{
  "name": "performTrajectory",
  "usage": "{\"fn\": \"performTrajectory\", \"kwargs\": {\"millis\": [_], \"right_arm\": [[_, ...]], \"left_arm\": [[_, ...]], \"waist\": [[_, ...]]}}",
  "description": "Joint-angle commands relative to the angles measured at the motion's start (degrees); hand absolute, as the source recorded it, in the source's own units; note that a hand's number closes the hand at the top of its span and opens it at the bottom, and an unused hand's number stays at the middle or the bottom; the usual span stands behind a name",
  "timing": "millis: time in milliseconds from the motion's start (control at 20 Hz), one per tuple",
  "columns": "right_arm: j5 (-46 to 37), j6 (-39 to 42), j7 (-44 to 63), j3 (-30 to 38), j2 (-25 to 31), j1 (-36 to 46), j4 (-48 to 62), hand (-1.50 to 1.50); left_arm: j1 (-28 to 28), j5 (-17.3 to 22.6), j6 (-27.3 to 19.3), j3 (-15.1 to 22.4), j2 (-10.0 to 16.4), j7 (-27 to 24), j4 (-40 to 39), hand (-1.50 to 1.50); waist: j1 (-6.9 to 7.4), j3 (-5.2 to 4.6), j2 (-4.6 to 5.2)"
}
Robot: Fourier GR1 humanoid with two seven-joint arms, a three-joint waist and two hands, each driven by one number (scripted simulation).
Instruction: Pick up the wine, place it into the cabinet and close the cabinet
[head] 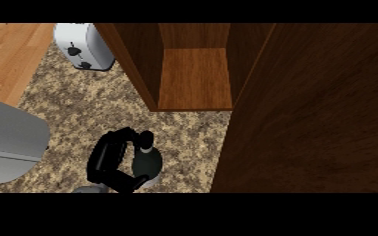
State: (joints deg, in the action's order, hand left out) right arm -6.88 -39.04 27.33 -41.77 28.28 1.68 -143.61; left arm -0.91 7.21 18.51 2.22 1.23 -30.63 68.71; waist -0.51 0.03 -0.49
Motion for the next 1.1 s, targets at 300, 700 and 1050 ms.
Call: {"fn": "performTrajectory", "kwargs": {"millis": [300,700,1050], "right_arm": [[-5.27,-1.05,1.08,-2.27,3.01,-5.88,-11.68,-1.50],[-2.04,-0.39,-3.05,0.18,5.24,-8.21,-11.79,-1.50],[0.26,0.20,-2.30,2.23,7.56,-8.64,-13.42,-1.50]], "left_arm": [[3.57,0.56,-10.39,9.16,-1.21,7.28,12.74,1.50],[-4.93,0.98,-21.55,10.11,-1.23,11.89,13.34,1.50],[-14.52,-1.55,-29.45,12.29,-1.22,12.61,5.37,1.50]], "waist": [[-0.21,-0.07,0.13],[-0.52,-0.03,0.23],[-1.39,-0.06,0.35]]}}
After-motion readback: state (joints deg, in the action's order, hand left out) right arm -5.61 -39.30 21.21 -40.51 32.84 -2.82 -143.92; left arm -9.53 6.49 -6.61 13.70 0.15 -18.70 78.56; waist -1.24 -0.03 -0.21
